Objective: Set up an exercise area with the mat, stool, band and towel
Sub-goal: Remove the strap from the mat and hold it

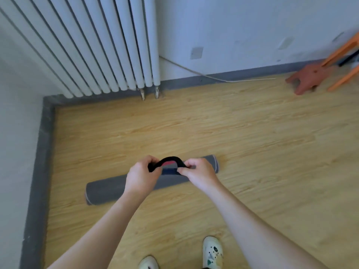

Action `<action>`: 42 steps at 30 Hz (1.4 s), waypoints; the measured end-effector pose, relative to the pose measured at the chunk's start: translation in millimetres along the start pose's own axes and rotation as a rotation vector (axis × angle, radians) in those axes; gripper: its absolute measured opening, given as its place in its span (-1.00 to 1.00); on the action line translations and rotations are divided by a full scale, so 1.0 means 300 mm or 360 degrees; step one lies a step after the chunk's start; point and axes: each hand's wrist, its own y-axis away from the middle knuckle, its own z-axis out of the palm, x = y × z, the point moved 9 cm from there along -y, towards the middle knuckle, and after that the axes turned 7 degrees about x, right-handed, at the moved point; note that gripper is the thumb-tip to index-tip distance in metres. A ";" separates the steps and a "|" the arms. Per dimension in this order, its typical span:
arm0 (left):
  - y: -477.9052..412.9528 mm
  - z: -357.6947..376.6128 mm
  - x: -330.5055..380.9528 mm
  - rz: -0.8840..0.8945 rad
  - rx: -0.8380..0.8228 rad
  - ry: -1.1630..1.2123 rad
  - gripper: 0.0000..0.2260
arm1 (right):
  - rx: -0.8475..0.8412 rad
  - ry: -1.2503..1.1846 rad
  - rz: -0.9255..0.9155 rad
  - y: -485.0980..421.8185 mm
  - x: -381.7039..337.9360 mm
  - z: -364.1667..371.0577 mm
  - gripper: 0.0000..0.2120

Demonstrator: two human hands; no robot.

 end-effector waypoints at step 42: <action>3.645 1.589 1.013 0.2429 -0.2043 -0.0600 -0.83 | 0.2525 -0.1226 0.1246 3.391 2.015 -1.265 -0.87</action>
